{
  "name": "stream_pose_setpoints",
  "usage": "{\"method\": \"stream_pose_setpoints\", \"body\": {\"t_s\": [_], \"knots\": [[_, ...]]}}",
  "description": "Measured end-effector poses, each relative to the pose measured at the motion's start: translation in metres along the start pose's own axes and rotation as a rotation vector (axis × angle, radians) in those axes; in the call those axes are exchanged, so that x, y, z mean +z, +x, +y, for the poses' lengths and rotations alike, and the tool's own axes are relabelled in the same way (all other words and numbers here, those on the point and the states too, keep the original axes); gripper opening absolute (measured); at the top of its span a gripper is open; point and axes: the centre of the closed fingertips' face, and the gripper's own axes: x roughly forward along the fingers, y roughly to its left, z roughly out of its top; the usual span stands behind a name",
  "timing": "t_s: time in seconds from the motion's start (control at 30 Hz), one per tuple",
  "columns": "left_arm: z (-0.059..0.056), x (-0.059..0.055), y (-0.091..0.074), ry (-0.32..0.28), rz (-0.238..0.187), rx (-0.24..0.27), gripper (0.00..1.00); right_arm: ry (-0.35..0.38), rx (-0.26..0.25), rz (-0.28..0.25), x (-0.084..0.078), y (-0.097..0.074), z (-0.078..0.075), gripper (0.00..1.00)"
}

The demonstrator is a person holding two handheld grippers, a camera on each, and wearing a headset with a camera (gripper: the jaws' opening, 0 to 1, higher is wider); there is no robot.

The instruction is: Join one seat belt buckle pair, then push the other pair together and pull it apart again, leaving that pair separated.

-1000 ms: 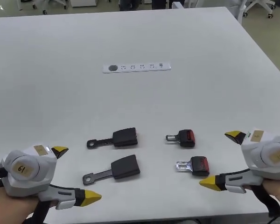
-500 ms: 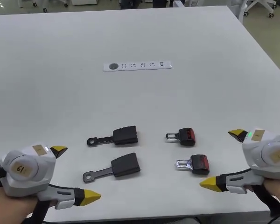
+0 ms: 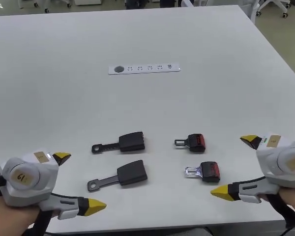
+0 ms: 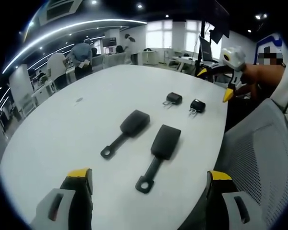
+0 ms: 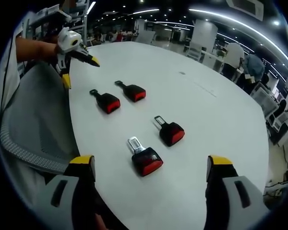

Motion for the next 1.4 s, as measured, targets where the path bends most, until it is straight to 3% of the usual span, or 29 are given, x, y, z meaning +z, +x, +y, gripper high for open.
{"method": "stream_pose_setpoints", "body": {"t_s": [0.3,1.4], "knots": [[0.0020,0.0033,-0.0018,-0.004,-0.019,0.008,0.99,-0.006,-0.001,-0.002,0.0010,-0.0016,0.0000,0.96],[0.0086,0.0067,-0.0026,0.016,-0.011,0.021,0.97,-0.038,0.004,0.015,0.0043,0.0007,-0.0011,0.88]]}}
